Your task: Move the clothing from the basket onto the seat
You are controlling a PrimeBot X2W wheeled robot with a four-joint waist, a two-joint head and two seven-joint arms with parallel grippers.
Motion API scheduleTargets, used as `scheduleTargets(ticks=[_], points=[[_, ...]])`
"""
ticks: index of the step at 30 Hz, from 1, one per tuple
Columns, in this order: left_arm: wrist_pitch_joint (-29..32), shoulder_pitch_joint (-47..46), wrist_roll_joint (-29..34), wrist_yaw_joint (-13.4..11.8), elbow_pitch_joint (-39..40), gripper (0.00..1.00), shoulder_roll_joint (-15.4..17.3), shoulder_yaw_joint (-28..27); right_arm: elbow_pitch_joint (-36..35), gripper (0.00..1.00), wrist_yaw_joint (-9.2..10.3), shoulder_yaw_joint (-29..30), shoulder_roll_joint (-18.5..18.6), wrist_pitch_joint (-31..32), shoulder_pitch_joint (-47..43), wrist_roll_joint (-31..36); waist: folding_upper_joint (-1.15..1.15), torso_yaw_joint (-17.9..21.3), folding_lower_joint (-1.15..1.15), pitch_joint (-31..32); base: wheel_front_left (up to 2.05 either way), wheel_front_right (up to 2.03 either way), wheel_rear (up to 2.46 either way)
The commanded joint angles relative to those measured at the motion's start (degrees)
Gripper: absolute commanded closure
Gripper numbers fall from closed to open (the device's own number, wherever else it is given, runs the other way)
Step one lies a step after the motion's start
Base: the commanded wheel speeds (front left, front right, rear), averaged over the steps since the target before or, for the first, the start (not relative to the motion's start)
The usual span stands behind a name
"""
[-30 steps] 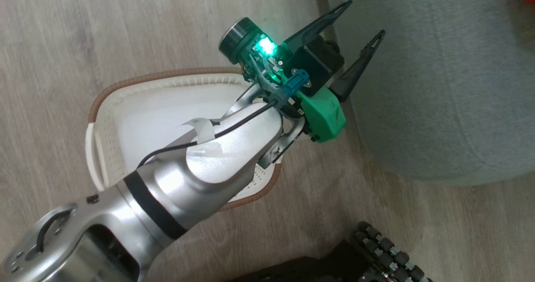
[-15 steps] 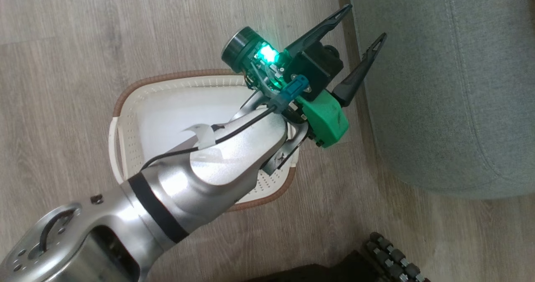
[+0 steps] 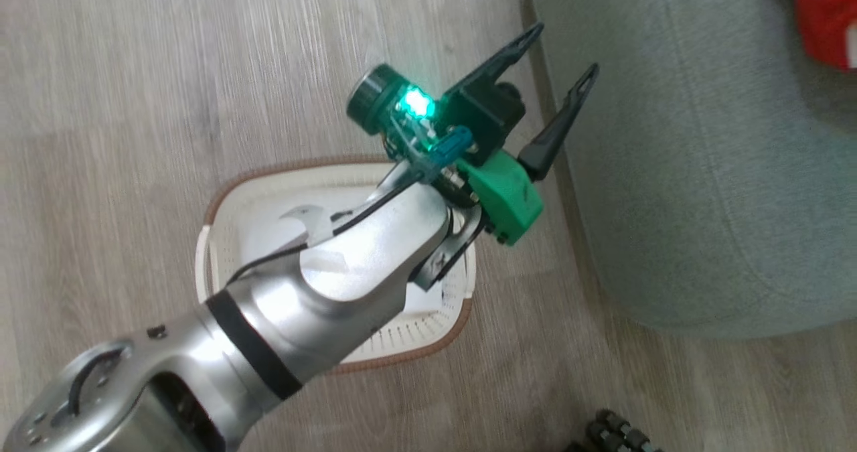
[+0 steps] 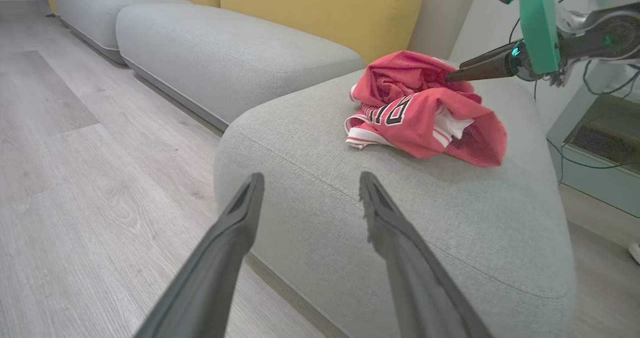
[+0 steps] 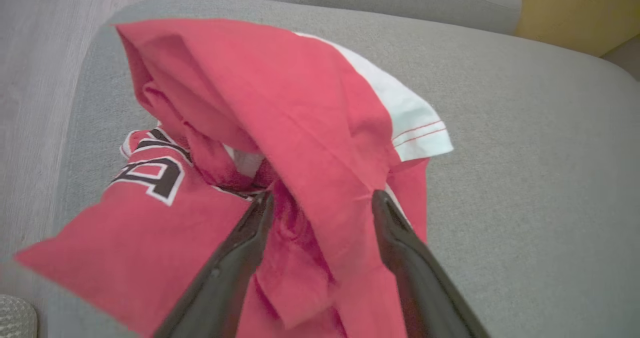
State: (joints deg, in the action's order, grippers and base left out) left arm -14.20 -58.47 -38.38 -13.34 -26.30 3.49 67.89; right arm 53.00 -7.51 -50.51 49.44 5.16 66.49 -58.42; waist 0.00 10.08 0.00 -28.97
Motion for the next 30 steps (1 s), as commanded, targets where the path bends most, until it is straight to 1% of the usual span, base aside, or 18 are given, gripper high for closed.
scheduleTargets(ticks=[1, 5, 9, 14, 15, 16, 18, 19, 20, 22, 27, 30], points=[[-0.5, 0.6, -0.5, 0.4, 1.3, 0.00, -0.2, -1.7, -0.7, 0.00, 0.02, -1.4, 3.3, 0.2, -0.7, -0.8, 0.00, 0.7, 0.00, 3.7, 0.00, 0.00, 0.00], [-0.7, 3.2, -1.2, 0.9, 1.9, 0.00, 1.1, -3.0, -2.1, 0.00, 0.02, -4.8, 3.5, -0.5, -0.8, -1.9, 0.00, 1.2, 0.00, 8.1, 0.00, 0.00, 0.00], [-0.7, 6.2, -1.7, 0.6, 3.6, 0.00, 3.3, -4.8, -4.2, 0.00, 0.02, -7.6, 3.4, -3.2, -0.7, -2.9, 0.00, 1.9, 0.00, 11.8, 0.00, 0.00, 0.00], [-0.8, 10.0, -1.7, -0.2, 6.8, 0.00, 5.7, -7.3, -6.9, 0.00, 0.02, -10.2, 3.2, -8.4, -1.8, -4.8, 0.00, 1.6, 0.00, 15.1, 0.00, 0.00, 0.00], [-0.8, 10.0, -1.7, -0.2, 6.8, 0.00, 5.7, -7.3, -6.9, 0.00, 0.02, -10.2, 3.2, -8.4, -1.8, -4.8, 0.00, 1.6, 0.00, 15.1, 0.00, 0.00, 0.00], [-0.8, 11.6, -1.5, -0.7, 8.1, 0.00, 6.7, -8.3, -8.0, 0.00, 0.02, -10.7, 3.3, -11.0, -2.2, -5.9, 0.00, 1.2, 0.00, 16.3, 0.00, 0.00, 0.00], [-0.8, 13.2, -1.4, -1.1, 9.4, 0.00, 7.7, -9.4, -9.2, 0.00, 0.02, -10.5, 3.4, -14.5, -2.9, -7.2, 0.00, 0.7, 0.00, 17.6, 0.00, 0.00, 0.00], [-0.8, 13.2, -1.4, -1.1, 9.4, 0.00, 7.7, -9.4, -9.2, 0.00, 0.02, -10.5, 3.4, -14.5, -2.9, -7.2, 0.00, 0.7, 0.00, 17.6, 0.00, 0.00, 0.00], [-0.8, 14.9, -1.3, -1.5, 10.7, 0.00, 8.6, -10.5, -10.4, 0.00, 0.02, -10.6, 3.5, -17.0, -3.8, -8.1, 0.00, 0.1, 0.00, 18.8, 0.00, 0.00, 0.00], [-0.8, 16.6, -1.2, -2.0, 12.0, 0.00, 9.6, -11.6, -11.5, 0.00, 0.02, -10.4, 3.7, -18.6, -4.8, -8.5, 0.00, -0.6, 0.00, 20.0, 0.00, 0.00, 0.00], [-0.8, 21.2, -0.6, -3.1, 15.0, 0.00, 12.4, -14.5, -13.3, 0.00, 0.02, -8.6, 3.5, -20.0, -8.4, -8.5, 0.00, -2.4, 0.00, 23.0, 0.00, 0.00, 0.00], [-0.8, 24.0, -0.3, -3.6, 16.7, 0.00, 14.1, -16.1, -14.8, 0.00, 0.02, -4.4, 3.0, -20.1, -11.4, -7.2, 0.00, -3.6, 0.00, 24.6, 0.00, 0.00, 0.00]])
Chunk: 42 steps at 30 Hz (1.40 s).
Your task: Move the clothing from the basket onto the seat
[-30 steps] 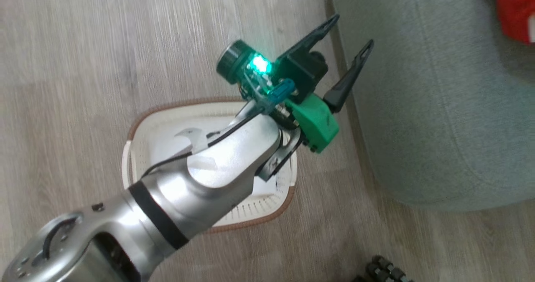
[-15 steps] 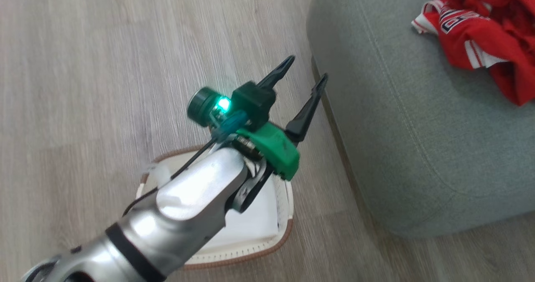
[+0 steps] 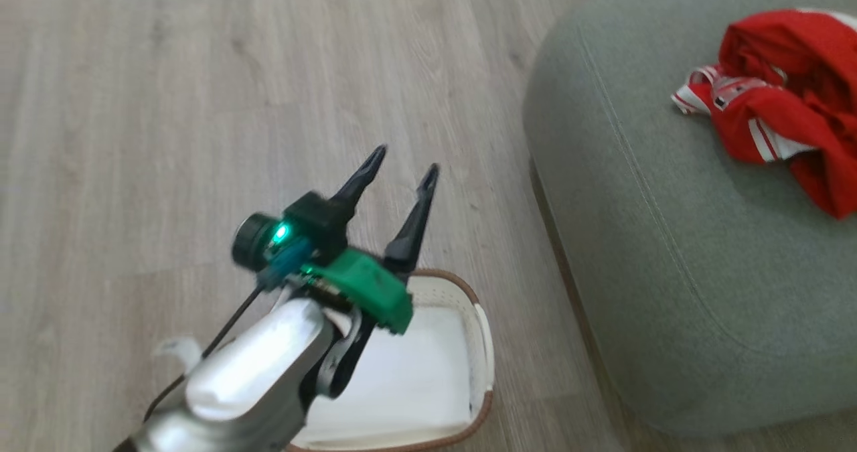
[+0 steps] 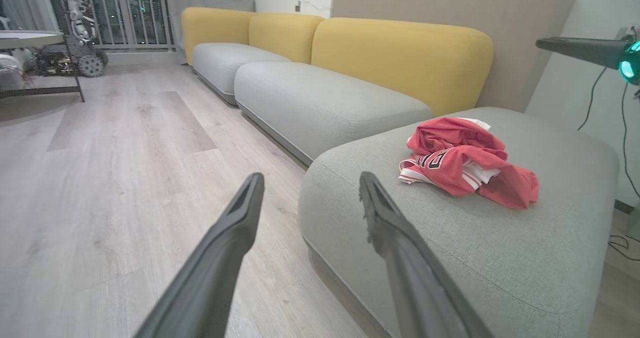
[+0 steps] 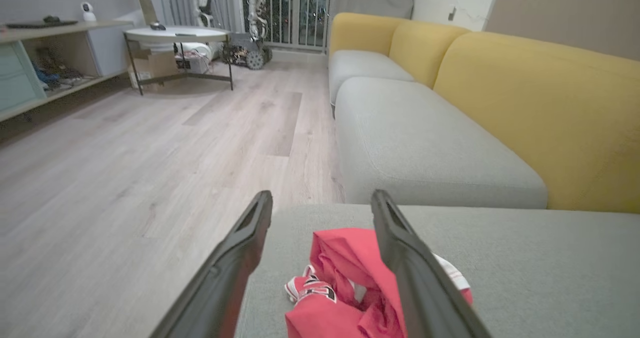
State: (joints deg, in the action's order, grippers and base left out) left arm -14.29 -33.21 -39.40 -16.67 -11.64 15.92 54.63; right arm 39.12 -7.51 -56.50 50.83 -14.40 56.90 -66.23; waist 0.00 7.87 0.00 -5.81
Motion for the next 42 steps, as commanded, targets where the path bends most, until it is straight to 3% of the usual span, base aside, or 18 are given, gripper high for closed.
scheduleTargets(ticks=[1, 12, 23, 29, 34, 42], points=[[-0.7, -0.4, 0.8, -0.4, 2.6, 0.00, 2.2, -3.4, -1.4, 0.00, 0.02, 3.5, 1.4, -0.6, -3.3, 1.4, 0.00, -1.7, 0.00, 2.0, 0.00, 0.00, 0.00], [-0.7, 10.1, 1.9, -2.6, 7.4, 0.00, 5.1, -11.5, -10.7, 0.00, 0.02, 27.6, -5.7, -0.6, -24.5, 15.8, 0.00, -5.0, 0.00, 5.8, 0.00, 0.00, 0.00], [-0.7, 19.7, 7.3, -2.7, 10.1, 0.00, 1.6, -22.3, -25.1, 0.00, 0.02, 50.4, -21.4, -0.6, -46.3, 29.8, 0.00, -7.5, 0.00, 6.0, 0.00, 0.00, 0.00], [-0.7, 22.8, 11.2, -0.5, 10.4, 0.00, -0.4, -26.8, -29.5, 0.00, 0.02, 53.8, -27.1, -0.6, -52.3, 33.1, 0.00, -8.4, 0.00, 5.8, 0.00, 0.00, 0.00], [-0.7, 25.4, 13.9, 2.5, 8.7, 0.00, -3.0, -31.6, -32.9, 0.00, 0.02, 53.3, -31.6, -0.6, -55.5, 36.0, 0.00, -8.7, 0.00, 5.6, 0.00, 0.00, 0.00], [-0.7, 28.0, 18.5, 8.3, 5.4, 0.00, -7.0, -37.8, -36.1, 0.00, 0.02, 51.0, -34.9, -0.6, -57.4, 40.0, 0.00, -8.8, 0.00, 5.4, 0.00, 0.00, 0.00]])
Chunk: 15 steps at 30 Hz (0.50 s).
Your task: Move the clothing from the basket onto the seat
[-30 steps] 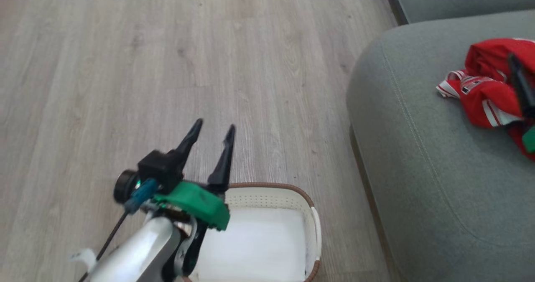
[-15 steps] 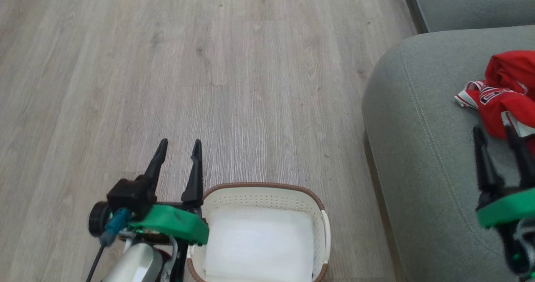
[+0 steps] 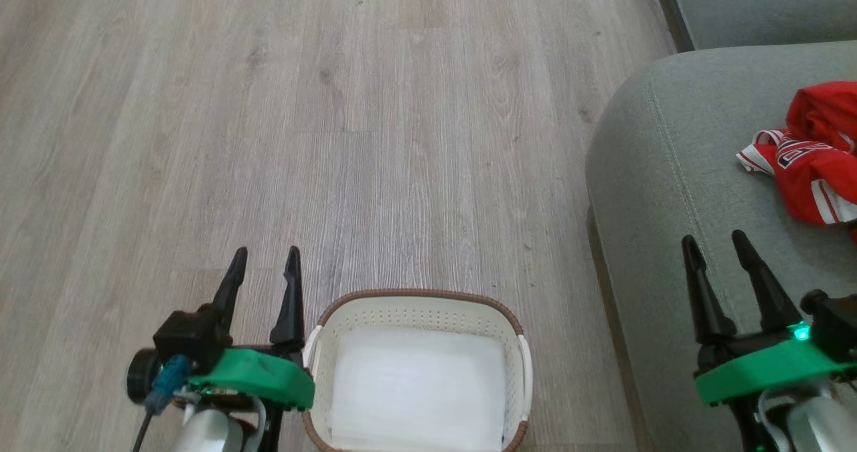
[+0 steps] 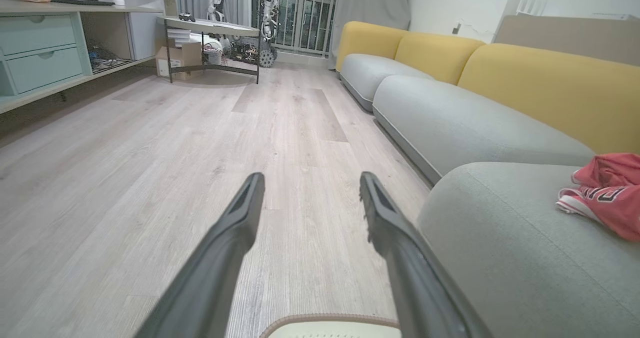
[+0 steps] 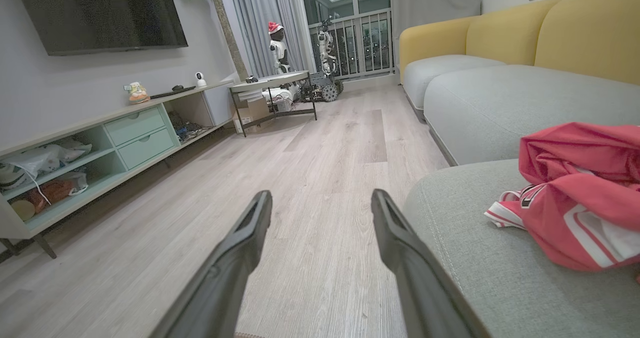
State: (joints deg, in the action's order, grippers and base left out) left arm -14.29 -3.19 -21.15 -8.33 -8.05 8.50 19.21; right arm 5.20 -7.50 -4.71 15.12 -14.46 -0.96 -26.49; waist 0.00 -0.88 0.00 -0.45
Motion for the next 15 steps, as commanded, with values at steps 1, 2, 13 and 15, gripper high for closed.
scheduleTargets(ticks=[1, 2, 13, 15], points=[[-0.7, -1.9, 1.2, 0.4, 1.2, 0.00, 0.1, -3.0, -2.3, 0.00, 0.01, -1.0, 0.6, -0.5, 0.3, 0.5, 0.00, 0.0, 0.00, 0.0, 0.00, 0.00, 0.00], [-0.7, -1.7, 2.2, 0.8, 0.7, 0.00, -0.2, -3.5, -2.4, 0.00, 0.01, -1.2, 0.4, -0.5, 0.2, 0.7, 0.00, 0.0, 0.00, 0.0, 0.00, 0.00, 0.00], [-0.7, -0.7, 7.4, 4.6, -1.2, 0.00, -4.0, -8.7, -3.1, 0.00, 0.01, -1.8, -0.1, -0.5, 0.4, 1.3, 0.00, 0.1, 0.00, -0.2, 0.00, 0.00, 0.00], [-0.7, -0.6, 7.9, 5.1, -1.3, 0.00, -4.4, -9.3, -3.1, 0.00, 0.01, -1.7, -0.1, -0.5, 0.5, 1.3, 0.00, 0.1, 0.00, -0.2, 0.00, 0.00, 0.00]])
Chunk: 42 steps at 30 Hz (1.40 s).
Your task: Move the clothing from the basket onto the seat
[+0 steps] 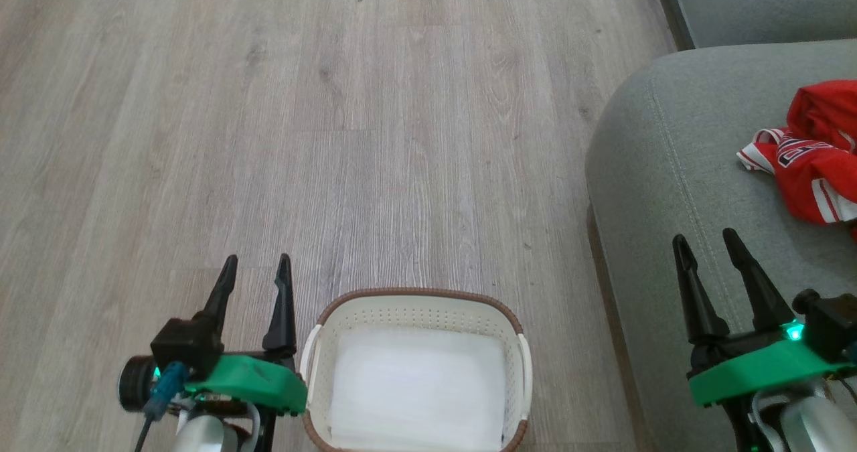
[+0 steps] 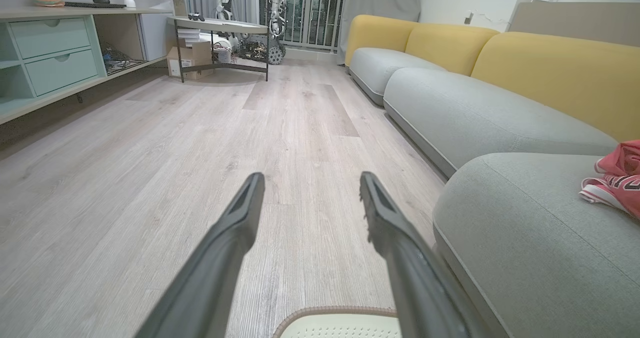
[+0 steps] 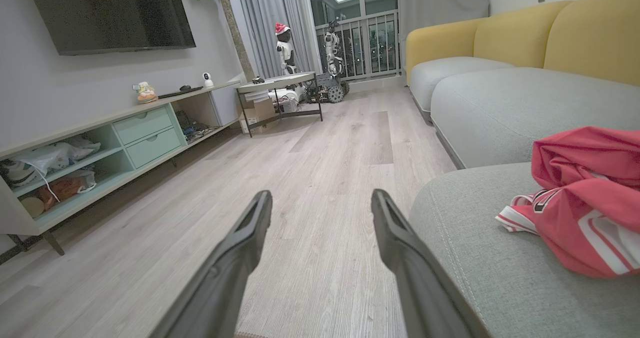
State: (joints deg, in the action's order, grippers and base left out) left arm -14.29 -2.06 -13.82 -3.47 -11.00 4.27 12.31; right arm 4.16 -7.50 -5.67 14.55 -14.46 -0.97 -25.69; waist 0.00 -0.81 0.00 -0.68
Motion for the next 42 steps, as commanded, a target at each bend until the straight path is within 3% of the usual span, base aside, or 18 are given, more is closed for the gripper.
scheduleTargets(ticks=[1, 14, 15, 19, 42], points=[[-0.7, -1.7, 0.8, 0.5, 1.7, 0.00, -0.4, -2.7, -2.1, 0.00, 0.01, -0.7, 0.5, -0.5, 0.5, 0.5, 0.00, 0.0, 0.00, 0.0, 0.00, 0.00, 0.00], [-0.7, -1.6, 1.6, 2.5, 0.5, 0.00, -1.3, -4.5, -1.3, 0.00, 0.01, -0.8, 0.1, -0.5, 1.0, 0.4, 0.00, 0.4, 0.00, 0.2, 0.00, 0.00, 0.00], [0.0, 0.0, 1.5, 2.5, -1.2, 1.00, -1.2, -2.2, 0.2, 1.00, 0.00, 0.0, -0.3, 0.0, 0.0, 0.0, 0.00, 0.4, 0.00, 0.2, 0.00, 0.00, 0.00], [0.2, 1.1, 1.2, 2.5, -4.4, 1.00, -1.3, -1.9, 3.1, 1.00, 0.00, -0.6, -0.9, 0.1, -0.6, -0.3, 0.00, 0.4, 0.00, 0.2, 0.00, 0.00, 0.00], [4.1, 0.2, -13.5, 4.1, -4.1, 1.00, -1.3, -5.0, 4.3, 1.00, 0.00, 1.2, -2.5, 3.5, 0.8, -13.0, 0.00, 0.5, 0.00, 0.3, 0.00, 0.00, 0.00]])
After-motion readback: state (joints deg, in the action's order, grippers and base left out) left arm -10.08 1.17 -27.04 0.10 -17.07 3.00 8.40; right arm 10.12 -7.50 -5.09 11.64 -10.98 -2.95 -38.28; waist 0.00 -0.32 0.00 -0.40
